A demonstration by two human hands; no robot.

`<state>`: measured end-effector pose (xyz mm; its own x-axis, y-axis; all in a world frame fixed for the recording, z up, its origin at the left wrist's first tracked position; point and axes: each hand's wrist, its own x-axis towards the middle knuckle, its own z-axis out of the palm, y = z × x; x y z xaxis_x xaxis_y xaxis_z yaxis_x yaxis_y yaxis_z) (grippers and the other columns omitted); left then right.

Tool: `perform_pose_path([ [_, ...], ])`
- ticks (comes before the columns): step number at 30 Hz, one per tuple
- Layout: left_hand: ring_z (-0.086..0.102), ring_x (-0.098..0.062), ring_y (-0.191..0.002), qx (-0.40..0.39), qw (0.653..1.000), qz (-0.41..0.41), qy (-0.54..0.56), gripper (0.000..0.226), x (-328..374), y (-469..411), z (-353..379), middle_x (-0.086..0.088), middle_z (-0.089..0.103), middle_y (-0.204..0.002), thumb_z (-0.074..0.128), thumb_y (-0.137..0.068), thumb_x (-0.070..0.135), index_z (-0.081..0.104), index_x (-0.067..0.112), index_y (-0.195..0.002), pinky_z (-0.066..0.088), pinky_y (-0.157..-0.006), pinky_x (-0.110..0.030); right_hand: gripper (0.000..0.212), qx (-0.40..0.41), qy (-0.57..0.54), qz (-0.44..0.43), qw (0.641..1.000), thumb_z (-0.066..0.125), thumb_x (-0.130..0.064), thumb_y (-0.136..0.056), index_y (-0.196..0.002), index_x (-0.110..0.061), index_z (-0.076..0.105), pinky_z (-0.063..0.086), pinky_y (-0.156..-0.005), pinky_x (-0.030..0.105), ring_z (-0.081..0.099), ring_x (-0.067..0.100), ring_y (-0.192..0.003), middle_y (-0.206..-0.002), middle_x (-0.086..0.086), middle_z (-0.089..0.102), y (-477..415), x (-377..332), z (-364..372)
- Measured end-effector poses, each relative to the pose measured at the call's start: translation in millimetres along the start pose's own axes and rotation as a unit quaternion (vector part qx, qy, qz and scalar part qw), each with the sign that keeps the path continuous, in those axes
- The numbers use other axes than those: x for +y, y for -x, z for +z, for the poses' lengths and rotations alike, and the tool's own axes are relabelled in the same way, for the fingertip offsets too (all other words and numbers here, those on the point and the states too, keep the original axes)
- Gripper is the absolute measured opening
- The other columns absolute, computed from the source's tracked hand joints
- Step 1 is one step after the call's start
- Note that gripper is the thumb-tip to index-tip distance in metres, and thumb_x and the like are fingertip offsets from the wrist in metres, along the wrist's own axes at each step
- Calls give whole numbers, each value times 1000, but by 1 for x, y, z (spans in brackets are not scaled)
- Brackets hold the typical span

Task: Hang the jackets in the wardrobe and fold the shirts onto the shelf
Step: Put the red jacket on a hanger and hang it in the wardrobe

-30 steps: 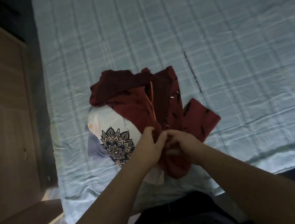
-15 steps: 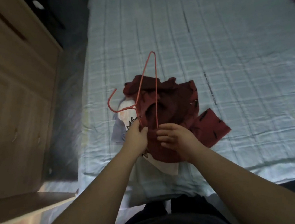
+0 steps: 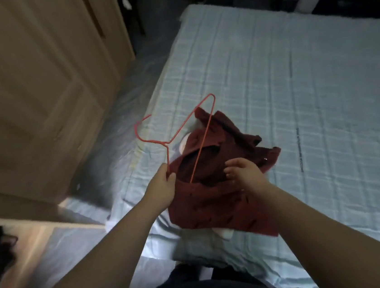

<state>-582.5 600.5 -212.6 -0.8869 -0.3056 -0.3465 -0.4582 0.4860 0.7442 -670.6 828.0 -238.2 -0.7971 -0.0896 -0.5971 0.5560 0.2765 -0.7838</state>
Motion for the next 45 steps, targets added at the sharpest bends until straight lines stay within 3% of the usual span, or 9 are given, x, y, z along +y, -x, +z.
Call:
perform_pose_path([
  [9, 50, -13, -67, 71, 993, -91, -18, 12, -41, 23, 36, -6, 53, -76, 50, -100, 16, 46, 9, -92, 36, -62, -15, 40, -60, 289, -171, 940, 62, -9, -84, -124, -16, 61, 41, -100, 26, 59, 17, -115, -122, 3, 64, -107, 13, 4],
  [14, 52, -11, -71, 100, 985, -136, -39, 10, -34, 23, 56, -1, 54, -75, 51, -100, 18, 47, 12, -93, 36, -63, -25, 65, -107, 418, -285, 856, 76, -15, -75, -136, -8, 54, 31, -114, 34, 47, 32, -130, -136, 15, 55, -167, 8, 0],
  [19, 52, -7, -73, 111, 979, -161, -63, 10, -22, 21, 59, 2, 56, -77, 50, -100, 20, 48, 16, -91, 36, -65, -17, 72, -143, 519, -256, 803, 73, -30, -81, -145, -15, 43, 25, -118, 41, 34, 32, -139, -148, 13, 42, -202, 12, 15],
  [25, 51, -6, -73, 115, 978, -155, -75, 11, -6, 13, 58, 2, 55, -78, 50, -100, 20, 50, 11, -94, 35, -67, -12, 29, -87, 500, -251, 824, 50, -29, -95, -118, -23, 67, 41, -105, 43, 58, 34, -115, -120, 8, 67, -201, 2, 12],
  [29, 47, -7, -69, 134, 979, -123, -89, 18, 15, 9, 52, 4, 51, -74, 51, -100, 16, 46, 17, -82, 34, -66, -8, 18, -64, 357, -259, 895, 49, -26, -98, -103, -19, 65, 46, -98, 42, 62, 36, -106, -107, 11, 70, -196, -23, -10],
  [32, 47, -4, -68, 140, 982, -97, -82, 29, 34, 3, 39, 7, 47, -71, 52, -99, 15, 40, 26, -75, 32, -63, -12, 19, -42, 291, -275, 915, 50, -21, -99, -102, -10, 65, 44, -89, 35, 62, 33, -102, -104, 14, 69, -190, -56, -32],
  [35, 51, -10, -76, 125, 988, -56, -66, 9, 51, -7, 22, 2, 54, -81, 53, -99, 16, 53, 15, -90, 34, -67, -17, 18, -22, 251, -293, 922, 53, -19, -97, -100, -7, 67, 41, -80, 28, 63, 28, -99, -100, 13, 69, -175, -100, -57],
  [41, 58, -26, -96, 141, 987, 56, -50, 13, 107, -28, -21, -12, 64, -100, 55, -98, 10, 61, 4, -108, 39, -84, -31, 28, 23, 187, -303, 934, 52, -46, -79, -91, -26, 66, 57, -79, 52, 68, 27, -86, -86, 3, 70, -133, -189, -121],
  [45, 58, -19, -96, 164, 973, 154, -49, 12, 156, -33, -54, -1, 63, -98, 57, -98, 12, 63, 15, -107, 38, -83, -27, 16, 97, 171, -340, 920, 53, -25, -96, -97, -21, 68, 49, -64, 27, 62, 19, -78, -86, 1, 65, -74, -247, -156],
])
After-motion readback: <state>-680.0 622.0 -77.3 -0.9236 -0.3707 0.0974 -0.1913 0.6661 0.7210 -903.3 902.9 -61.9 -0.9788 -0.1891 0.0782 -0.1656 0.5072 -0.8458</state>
